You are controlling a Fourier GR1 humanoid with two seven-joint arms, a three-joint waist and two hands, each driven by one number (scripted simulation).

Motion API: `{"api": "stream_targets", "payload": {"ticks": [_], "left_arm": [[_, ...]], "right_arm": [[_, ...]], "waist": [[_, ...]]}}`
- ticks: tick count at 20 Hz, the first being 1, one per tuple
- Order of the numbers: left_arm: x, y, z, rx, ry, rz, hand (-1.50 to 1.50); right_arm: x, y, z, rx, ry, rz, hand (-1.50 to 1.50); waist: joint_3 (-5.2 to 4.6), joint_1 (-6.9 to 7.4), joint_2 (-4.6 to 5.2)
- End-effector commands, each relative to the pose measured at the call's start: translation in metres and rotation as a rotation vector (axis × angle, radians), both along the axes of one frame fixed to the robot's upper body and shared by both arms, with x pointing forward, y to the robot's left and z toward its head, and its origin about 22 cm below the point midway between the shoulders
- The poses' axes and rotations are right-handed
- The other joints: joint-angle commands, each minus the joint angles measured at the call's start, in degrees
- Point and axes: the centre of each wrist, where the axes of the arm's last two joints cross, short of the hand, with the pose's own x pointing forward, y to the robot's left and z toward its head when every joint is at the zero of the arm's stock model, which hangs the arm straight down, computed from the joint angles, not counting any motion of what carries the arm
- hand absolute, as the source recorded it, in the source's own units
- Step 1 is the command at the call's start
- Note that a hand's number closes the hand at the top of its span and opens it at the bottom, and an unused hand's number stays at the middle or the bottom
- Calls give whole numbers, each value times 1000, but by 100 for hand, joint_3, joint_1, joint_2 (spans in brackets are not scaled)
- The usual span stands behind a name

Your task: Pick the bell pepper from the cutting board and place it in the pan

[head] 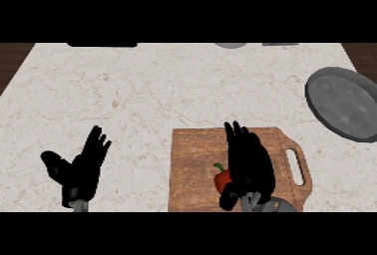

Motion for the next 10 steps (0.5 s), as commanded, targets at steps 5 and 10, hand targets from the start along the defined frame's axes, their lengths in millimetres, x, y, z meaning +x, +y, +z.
{"api": "stream_targets", "payload": {"ticks": [5, 10], "left_arm": [[-5, -1, -12, -5, 17, 11, 0], [3, 13, 1, -5, 23, 16, 0]], "right_arm": [[-5, -15, -12, -36, 222, -7, -150], [-8, -13, -11, -12, 121, -9, -150]], "waist": [[-6, -88, -11], [-4, -73, -9]]}}
